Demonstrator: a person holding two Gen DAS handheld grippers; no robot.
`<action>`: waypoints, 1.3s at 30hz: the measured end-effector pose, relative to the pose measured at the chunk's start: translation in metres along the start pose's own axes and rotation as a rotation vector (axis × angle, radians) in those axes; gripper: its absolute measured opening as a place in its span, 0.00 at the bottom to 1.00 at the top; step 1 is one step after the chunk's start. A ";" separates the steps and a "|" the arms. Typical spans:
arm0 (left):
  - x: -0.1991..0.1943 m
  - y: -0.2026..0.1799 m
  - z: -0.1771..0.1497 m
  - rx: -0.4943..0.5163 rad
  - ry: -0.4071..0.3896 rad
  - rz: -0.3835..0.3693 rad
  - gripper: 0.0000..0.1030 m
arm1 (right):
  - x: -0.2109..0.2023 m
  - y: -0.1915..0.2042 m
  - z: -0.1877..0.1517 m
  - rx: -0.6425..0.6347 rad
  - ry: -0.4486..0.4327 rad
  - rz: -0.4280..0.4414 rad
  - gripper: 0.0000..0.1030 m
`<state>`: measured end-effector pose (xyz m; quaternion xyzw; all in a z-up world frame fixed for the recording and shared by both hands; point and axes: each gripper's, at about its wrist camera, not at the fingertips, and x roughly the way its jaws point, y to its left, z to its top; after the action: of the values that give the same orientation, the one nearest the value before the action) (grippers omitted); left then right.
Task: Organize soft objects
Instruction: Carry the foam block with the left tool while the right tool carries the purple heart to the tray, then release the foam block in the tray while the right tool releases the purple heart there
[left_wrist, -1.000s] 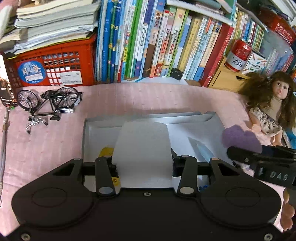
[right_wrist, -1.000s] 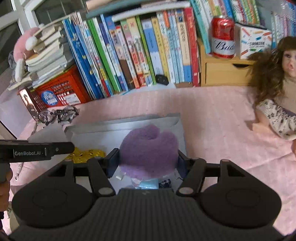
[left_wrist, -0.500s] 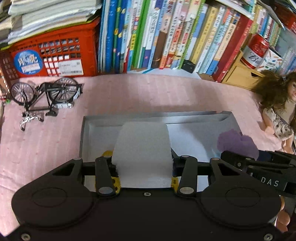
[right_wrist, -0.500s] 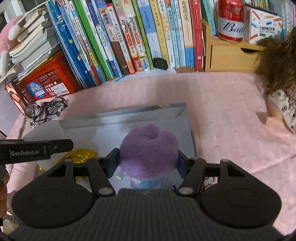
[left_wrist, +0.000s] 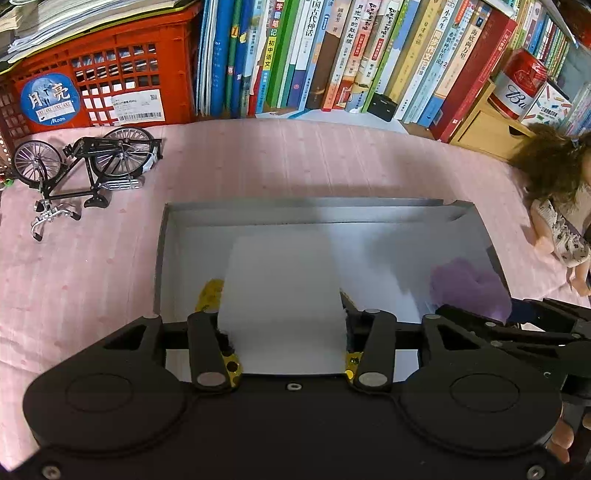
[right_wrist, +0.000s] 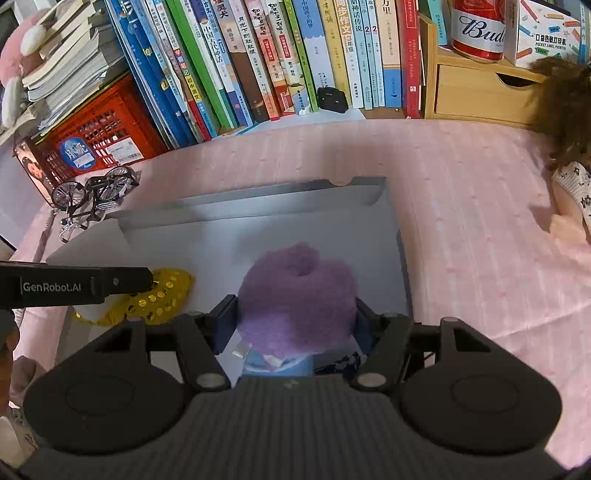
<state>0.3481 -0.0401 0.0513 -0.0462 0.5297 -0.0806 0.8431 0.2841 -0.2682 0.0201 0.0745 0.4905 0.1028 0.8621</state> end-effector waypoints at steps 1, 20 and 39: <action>-0.001 0.000 0.000 -0.002 -0.007 -0.004 0.52 | 0.000 0.000 0.000 -0.001 -0.002 0.000 0.67; -0.046 -0.002 -0.017 0.045 -0.129 -0.038 0.85 | -0.043 -0.002 -0.009 -0.017 -0.078 0.053 0.90; -0.117 0.037 -0.089 0.056 -0.218 -0.140 0.89 | -0.101 -0.016 -0.055 -0.019 -0.157 0.089 0.93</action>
<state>0.2215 0.0183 0.1102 -0.0681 0.4280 -0.1484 0.8889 0.1885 -0.3077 0.0720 0.0961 0.4166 0.1394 0.8932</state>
